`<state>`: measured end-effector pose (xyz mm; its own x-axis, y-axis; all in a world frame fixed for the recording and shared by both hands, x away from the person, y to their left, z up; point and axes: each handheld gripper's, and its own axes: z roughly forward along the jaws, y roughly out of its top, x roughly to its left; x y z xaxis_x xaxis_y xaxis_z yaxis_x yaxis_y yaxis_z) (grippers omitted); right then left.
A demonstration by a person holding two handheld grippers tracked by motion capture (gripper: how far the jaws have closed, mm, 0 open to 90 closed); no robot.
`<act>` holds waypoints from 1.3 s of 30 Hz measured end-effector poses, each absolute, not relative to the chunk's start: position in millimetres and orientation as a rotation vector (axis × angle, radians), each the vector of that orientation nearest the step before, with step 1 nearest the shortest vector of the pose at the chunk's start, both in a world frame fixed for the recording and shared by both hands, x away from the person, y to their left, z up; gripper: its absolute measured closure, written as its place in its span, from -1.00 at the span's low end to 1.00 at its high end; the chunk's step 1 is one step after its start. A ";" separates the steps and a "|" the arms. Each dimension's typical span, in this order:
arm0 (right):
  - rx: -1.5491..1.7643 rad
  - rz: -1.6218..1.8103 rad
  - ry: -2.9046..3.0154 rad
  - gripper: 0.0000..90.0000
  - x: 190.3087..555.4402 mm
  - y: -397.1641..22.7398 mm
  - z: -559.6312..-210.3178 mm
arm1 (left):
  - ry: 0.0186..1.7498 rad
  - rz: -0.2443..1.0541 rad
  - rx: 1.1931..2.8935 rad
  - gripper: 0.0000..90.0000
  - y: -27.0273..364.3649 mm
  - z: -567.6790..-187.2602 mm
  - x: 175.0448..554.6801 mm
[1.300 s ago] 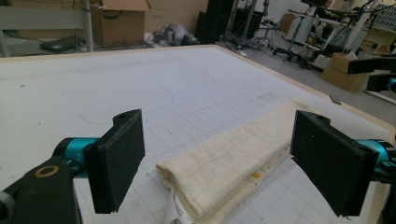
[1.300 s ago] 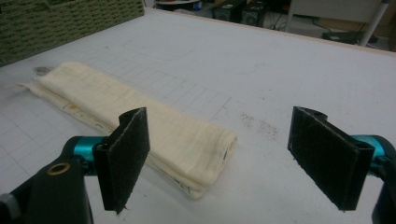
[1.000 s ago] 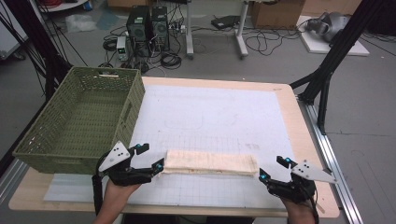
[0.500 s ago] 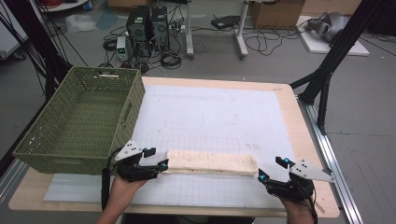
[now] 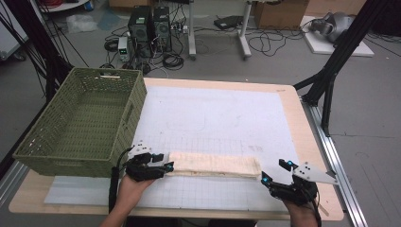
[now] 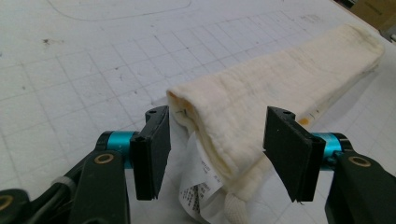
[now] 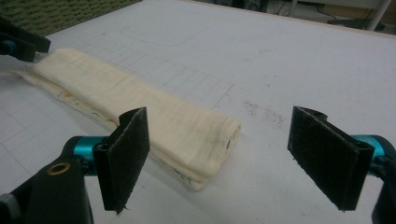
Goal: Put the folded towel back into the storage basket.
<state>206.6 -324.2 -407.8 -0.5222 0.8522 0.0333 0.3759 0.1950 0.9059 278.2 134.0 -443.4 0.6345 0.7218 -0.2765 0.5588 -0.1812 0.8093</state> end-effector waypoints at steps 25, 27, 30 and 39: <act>1.141 1.264 2.011 -0.56 207.5 -324.5 -410.4 | 0.951 0.377 2.039 0.46 112.8 -451.0 269.7; 1.150 1.264 2.013 -0.56 207.2 -323.8 -410.3 | 0.931 0.375 2.047 0.58 111.9 -451.0 269.0; 1.141 1.263 2.013 -0.56 207.7 -323.6 -410.2 | 0.905 0.346 2.044 0.78 111.6 -451.7 268.4; 1.145 1.260 1.986 -0.57 208.5 -323.0 -409.8 | 0.907 0.319 2.024 0.83 113.5 -451.2 268.3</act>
<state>208.5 -323.0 -409.8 -0.5078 0.8614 0.0123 0.3780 0.2100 0.9017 268.3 113.5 -451.2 0.7017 0.7041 -0.1087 0.4807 -0.3553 0.8017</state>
